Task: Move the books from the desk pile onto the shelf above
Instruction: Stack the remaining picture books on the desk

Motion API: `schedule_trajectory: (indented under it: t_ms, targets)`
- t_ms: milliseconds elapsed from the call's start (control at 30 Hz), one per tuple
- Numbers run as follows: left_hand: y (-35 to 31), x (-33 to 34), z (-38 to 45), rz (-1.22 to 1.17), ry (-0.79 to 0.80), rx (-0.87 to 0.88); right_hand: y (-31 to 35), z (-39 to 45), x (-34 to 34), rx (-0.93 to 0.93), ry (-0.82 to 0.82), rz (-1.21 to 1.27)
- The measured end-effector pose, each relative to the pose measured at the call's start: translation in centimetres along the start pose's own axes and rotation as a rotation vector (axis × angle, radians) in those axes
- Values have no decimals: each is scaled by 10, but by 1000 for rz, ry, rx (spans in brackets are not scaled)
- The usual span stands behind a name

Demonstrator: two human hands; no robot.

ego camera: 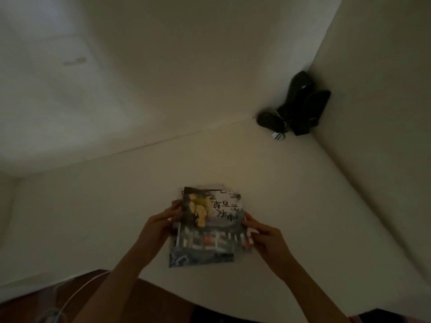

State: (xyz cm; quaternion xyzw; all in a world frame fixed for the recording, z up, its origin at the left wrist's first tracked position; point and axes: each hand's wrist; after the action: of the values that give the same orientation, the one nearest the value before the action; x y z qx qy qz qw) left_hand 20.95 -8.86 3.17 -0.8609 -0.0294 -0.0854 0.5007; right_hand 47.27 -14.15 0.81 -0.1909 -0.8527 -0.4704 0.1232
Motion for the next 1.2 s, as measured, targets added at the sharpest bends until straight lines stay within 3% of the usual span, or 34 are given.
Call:
schedule_trajectory:
  t_ms: [100, 200, 267, 333, 467, 567, 633, 700, 767, 933, 1133, 1200]
  targets:
    - [23, -9, -7, 154, -78, -93, -17, -3, 10, 50, -43, -46]
    - [49, -8, -8, 560, -156, -7, -29, -2, 18, -134, -134, -507]
    - [55, -8, -7, 579, -248, -50, -33, 3, 22, -220, -259, -778]
    - [55, -7, 2, 470, -319, -134, -31, 11, 27, -179, -369, -860]
    - [50, 5, 12, 356, -287, -234, -25, 28, 45, 24, -358, -747]
    - [56, 11, 17, 458, -330, -188, -31, 33, 54, 65, -477, -975]
    - [58, 11, 16, 517, -339, -164, -35, 33, 58, 86, -521, -1001]
    - [59, 9, 14, 580, -322, -160, -37, 31, 60, 120, -460, -717]
    - [60, 5, 14, 611, -295, -195, -37, 28, 62, 87, -430, -548]
    - [45, 1, 10, 691, -329, -223, -35, 21, 51, -50, -449, -545]
    - [30, -14, 7, 644, -405, -134, -13, 20, 19, -194, -615, -710]
    - [29, -22, 7, 667, -389, -106, 10, 22, 6, -220, -571, -806]
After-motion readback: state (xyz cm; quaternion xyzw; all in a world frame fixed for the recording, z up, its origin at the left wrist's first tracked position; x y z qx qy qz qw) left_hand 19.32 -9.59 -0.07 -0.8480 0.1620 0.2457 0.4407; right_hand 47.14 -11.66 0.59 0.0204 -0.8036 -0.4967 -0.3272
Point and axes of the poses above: each hand's wrist, its own z-axis towards the middle knuckle, its own x-axis out of the palm, y = z × x
